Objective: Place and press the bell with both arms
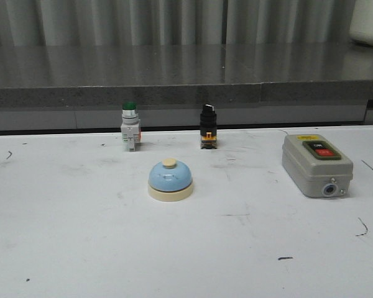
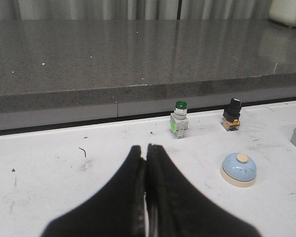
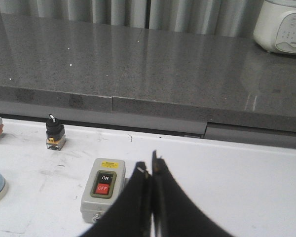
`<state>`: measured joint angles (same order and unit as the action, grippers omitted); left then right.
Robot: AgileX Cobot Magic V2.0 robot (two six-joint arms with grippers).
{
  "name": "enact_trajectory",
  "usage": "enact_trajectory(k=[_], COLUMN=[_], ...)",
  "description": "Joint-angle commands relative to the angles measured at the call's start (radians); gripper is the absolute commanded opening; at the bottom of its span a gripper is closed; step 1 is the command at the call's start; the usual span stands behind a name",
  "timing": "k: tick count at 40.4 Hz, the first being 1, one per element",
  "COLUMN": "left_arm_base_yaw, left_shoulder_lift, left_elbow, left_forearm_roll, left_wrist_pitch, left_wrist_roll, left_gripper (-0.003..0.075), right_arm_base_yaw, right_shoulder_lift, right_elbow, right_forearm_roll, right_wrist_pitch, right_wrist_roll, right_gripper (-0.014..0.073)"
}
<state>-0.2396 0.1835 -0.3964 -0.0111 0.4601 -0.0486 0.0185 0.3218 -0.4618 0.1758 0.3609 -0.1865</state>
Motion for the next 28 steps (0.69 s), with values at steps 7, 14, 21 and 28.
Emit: enact_trajectory(k=[7, 14, 21, 28], left_arm_base_yaw=[0.003, 0.003, 0.003, 0.003], left_shoulder_lift=[0.009, 0.009, 0.009, 0.009], left_elbow=[-0.024, -0.024, -0.024, -0.024], left_forearm_roll=[-0.011, -0.011, -0.011, -0.011], left_wrist_pitch=[-0.073, -0.073, -0.073, -0.073], left_wrist_roll=[-0.010, -0.010, -0.010, -0.010], left_gripper=[-0.0020, -0.0020, -0.0020, -0.0020], right_arm_base_yaw=[0.015, 0.113, 0.285, 0.438], right_shoulder_lift=[0.275, 0.543, 0.793, 1.042], right_elbow=[-0.104, -0.198, -0.305, -0.452], right_forearm_roll=[0.028, 0.041, 0.068, 0.092], right_wrist_pitch=[-0.131, -0.209, -0.243, -0.259], right_wrist_roll=[-0.008, -0.008, -0.008, -0.008], right_gripper=[-0.0059, -0.0059, -0.0059, -0.0059])
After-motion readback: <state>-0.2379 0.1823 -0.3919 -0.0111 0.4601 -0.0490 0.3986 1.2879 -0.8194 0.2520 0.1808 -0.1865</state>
